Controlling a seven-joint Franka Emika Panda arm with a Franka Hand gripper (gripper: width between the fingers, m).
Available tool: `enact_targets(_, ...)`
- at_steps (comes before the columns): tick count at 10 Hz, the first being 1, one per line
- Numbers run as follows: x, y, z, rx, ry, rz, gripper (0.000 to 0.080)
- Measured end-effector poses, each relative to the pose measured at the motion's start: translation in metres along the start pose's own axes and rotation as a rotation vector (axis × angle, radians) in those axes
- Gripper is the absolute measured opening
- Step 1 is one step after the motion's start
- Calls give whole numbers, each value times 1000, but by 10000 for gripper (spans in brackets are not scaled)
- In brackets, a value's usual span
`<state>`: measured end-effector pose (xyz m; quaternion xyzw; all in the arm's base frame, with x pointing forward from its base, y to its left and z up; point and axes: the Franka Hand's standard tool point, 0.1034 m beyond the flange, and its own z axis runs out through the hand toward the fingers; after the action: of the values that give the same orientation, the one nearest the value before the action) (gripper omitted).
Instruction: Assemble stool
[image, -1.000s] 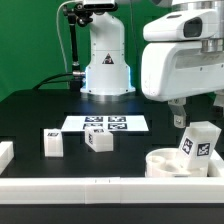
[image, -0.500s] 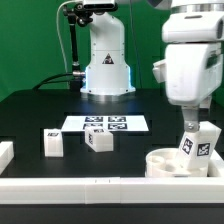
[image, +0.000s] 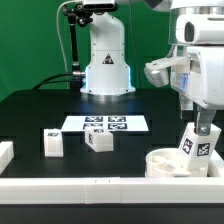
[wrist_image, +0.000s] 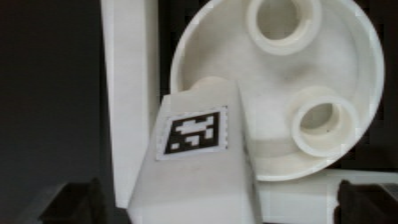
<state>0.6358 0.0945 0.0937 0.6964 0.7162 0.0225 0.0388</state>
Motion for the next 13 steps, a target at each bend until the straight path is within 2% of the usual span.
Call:
enact_targets(3,8,9,8,13,-35,-247,649)
enact_targets(6,6,8,13,21,-35,-241,649)
enact_targets(7,6,8,14,21,-35,-239,551)
enact_targets(8,5,8,14,21,-35,-238,377)
enact_targets(9,5,8,14,22,-35,-237,377)
enact_targets(10,4,8,14,22,-35,-237,337)
enact_targets(13,3,8,14,22,-36,-204,337)
